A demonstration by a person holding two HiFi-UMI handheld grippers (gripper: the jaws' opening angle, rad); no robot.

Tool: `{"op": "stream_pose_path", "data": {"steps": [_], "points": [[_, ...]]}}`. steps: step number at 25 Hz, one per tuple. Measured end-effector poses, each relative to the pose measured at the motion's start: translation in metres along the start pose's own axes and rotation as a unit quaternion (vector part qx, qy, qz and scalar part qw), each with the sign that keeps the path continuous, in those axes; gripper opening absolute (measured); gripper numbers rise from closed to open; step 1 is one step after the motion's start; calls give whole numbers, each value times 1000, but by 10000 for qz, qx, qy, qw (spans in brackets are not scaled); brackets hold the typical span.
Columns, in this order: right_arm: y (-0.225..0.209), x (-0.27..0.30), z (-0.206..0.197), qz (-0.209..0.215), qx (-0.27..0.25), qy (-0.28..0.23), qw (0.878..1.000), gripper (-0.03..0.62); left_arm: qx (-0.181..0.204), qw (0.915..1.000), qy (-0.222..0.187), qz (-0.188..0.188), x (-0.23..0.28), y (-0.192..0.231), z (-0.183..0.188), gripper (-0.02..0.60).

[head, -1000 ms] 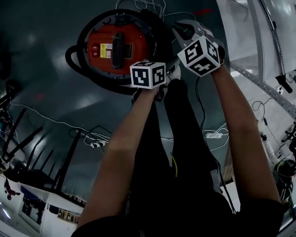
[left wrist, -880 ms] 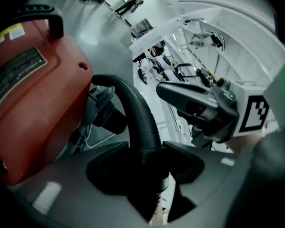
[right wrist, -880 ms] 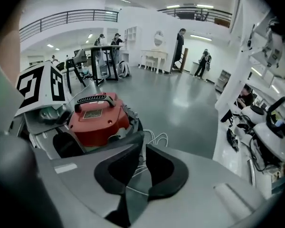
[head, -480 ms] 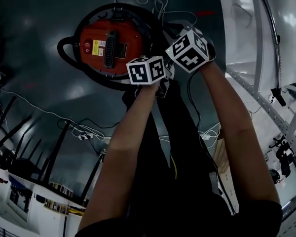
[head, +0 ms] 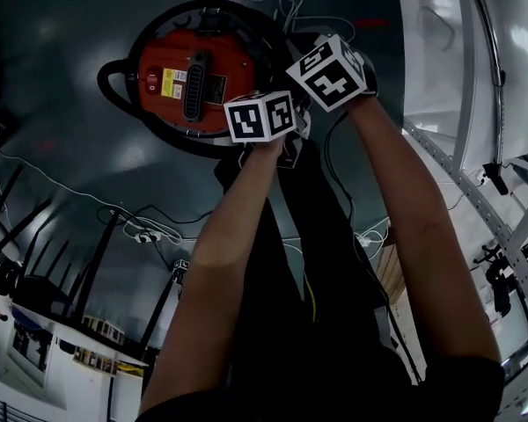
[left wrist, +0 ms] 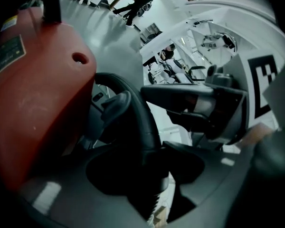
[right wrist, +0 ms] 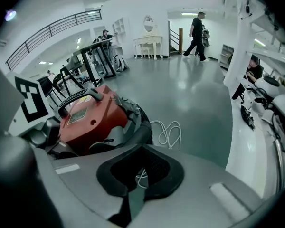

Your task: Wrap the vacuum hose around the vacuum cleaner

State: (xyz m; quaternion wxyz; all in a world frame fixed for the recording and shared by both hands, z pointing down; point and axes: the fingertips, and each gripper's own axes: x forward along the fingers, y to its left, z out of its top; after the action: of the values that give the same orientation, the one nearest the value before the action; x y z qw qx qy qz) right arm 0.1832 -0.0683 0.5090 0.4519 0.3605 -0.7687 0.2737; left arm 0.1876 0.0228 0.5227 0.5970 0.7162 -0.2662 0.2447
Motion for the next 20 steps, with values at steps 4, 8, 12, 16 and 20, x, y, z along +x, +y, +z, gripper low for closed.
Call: {"op": "stream_pose_path", "data": {"steps": [4, 8, 12, 16, 20], "points": [[2, 1, 11, 229, 534, -169, 9982, -3, 86, 9999, -1, 123, -1, 1, 2, 225], [9, 6, 17, 273, 465, -123, 9985, -6, 103, 9999, -41, 109, -1, 1, 1, 225], [5, 7, 19, 127, 576, -101, 9982, 22, 228, 9991, -181, 292, -2, 3, 2, 225], [0, 6, 17, 80, 839, -76, 9964, 61, 360, 9975, -346, 492, -3, 5, 3, 225], [-2, 6, 15, 269, 1336, -136, 9906, 77, 473, 9969, -331, 536, -3, 7, 2, 225]]}}
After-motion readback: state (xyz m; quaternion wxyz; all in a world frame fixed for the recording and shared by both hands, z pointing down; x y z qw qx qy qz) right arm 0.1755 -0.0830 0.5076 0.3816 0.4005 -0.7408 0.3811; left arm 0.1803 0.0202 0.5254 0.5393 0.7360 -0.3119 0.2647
